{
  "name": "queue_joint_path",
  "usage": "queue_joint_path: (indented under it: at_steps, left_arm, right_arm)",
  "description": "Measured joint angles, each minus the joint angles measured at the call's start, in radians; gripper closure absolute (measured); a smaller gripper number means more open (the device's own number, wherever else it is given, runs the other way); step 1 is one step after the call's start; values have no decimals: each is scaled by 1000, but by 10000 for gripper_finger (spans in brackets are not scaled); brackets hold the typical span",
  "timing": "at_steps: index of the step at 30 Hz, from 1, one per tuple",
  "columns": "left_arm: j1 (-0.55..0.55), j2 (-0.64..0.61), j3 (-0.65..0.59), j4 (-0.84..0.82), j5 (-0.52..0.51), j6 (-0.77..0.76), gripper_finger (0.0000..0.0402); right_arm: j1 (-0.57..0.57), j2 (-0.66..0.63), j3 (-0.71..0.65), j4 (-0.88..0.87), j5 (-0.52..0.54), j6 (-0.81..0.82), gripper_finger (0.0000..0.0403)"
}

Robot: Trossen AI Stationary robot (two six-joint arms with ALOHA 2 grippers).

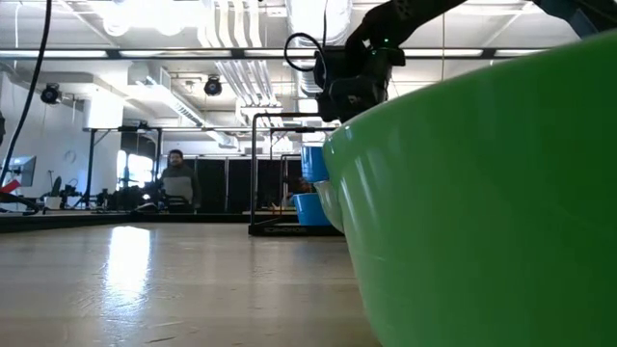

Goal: Pick & Place Mini bowls
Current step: Stack the left blue bowl on the blue bowl on the shelf

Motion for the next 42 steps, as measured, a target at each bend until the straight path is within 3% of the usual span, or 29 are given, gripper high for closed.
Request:
queue_joint_path:
  at_steps: [8,42]
  left_arm:
    - [0,0,0,0,0,0,323]
    - [0,0,0,0,0,22,323]
  right_arm:
    - [13,0,0,2,7,-47,394]
    - [23,-1,0,21,7,18,394]
